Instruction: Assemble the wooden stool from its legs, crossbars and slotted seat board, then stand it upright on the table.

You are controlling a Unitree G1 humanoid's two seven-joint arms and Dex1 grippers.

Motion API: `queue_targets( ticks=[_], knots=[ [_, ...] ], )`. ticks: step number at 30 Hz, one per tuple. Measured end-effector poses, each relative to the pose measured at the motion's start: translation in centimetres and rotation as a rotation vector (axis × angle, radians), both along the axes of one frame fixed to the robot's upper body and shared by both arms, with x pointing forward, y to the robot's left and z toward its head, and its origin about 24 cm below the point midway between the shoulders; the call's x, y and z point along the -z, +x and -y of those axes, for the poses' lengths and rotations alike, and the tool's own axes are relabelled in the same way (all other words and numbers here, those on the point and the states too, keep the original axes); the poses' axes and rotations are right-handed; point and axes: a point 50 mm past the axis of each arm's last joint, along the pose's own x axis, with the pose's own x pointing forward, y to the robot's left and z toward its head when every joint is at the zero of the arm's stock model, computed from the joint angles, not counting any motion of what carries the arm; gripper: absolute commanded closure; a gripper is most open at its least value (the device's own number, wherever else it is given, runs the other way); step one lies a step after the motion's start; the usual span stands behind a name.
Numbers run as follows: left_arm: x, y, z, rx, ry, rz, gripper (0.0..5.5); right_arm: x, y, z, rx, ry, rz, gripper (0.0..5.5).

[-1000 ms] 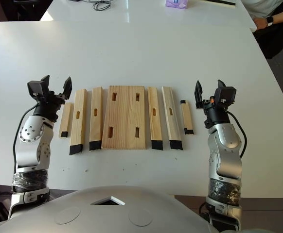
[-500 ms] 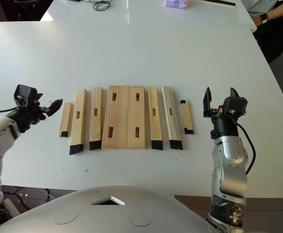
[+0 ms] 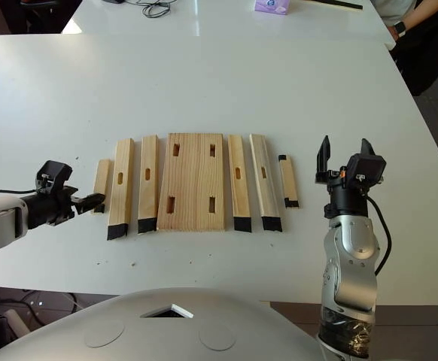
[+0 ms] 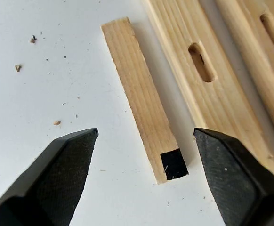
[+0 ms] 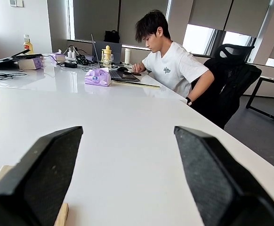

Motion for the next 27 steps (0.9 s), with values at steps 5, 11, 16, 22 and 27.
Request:
queue_targets(
  ticks=[5, 11, 16, 22, 27],
  knots=[
    [1.1, -0.2, 0.5, -0.037, -0.011, -0.008, 1.7, 0.1, 0.1, 0.1, -0.008, -0.003, -0.006, 1.91],
    [2.1, -0.4, 1.1, -0.067, -0.02, -0.012, 1.7, 0.0, 0.4, 0.0, -0.024, -0.007, -0.004, 1.91],
    [2.6, 0.0, 1.2, -0.092, -0.018, 0.015, 1.7, 0.0, 0.6, 0.0, -0.028, -0.008, -0.002, 1.91],
    [3.1, 1.0, 1.4, -0.102, -0.009, 0.042, 1.7, 0.3, 0.8, -0.1, -0.032, 0.002, -0.021, 1.91],
    [3.5, 1.6, 1.2, -0.125, 0.004, 0.048, 1.99, 0.2, 1.1, -0.5, -0.046, 0.009, -0.026, 1.9]
  ],
)
